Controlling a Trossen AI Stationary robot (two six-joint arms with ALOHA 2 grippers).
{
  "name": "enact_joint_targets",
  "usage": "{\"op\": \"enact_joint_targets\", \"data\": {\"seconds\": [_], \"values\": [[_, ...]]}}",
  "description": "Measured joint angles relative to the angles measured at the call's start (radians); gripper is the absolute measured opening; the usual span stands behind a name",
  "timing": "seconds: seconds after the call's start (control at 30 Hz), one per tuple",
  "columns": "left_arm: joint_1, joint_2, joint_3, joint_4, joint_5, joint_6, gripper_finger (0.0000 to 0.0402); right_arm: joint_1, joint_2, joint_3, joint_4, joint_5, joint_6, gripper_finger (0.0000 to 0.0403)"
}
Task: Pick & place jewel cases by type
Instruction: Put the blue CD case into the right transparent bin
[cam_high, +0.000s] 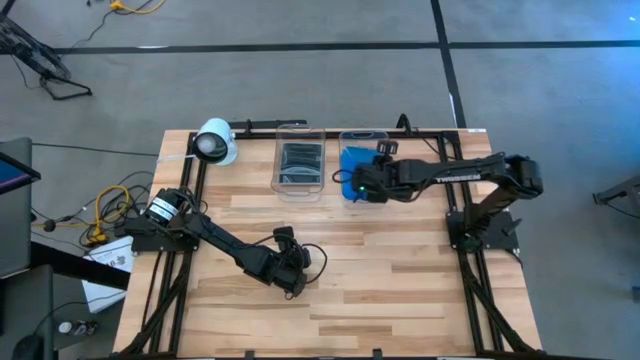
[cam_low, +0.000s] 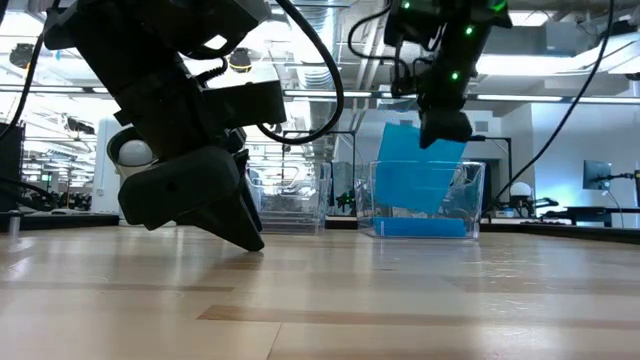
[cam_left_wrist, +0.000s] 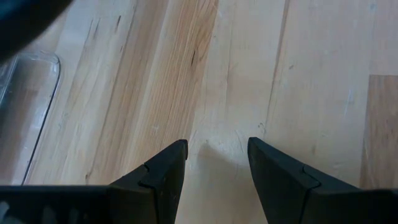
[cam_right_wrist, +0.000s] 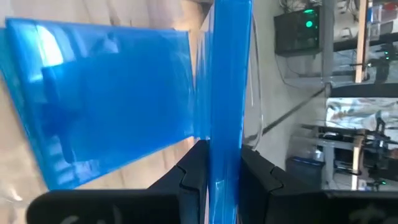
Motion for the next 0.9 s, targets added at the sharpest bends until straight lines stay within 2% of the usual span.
{"op": "enact_joint_targets", "data": {"seconds": [0.4,0.9], "values": [[0.000,0.000,0.000,0.000,-0.001,0.000,0.0174,-0.032,0.110,0.016,-0.025,0.032,-0.066,0.0052],[0.000,0.000,0.000,0.001,-0.002,0.000,0.0174,-0.013,0.120,0.051,-0.023,0.022,-0.067,0.0052]]}}
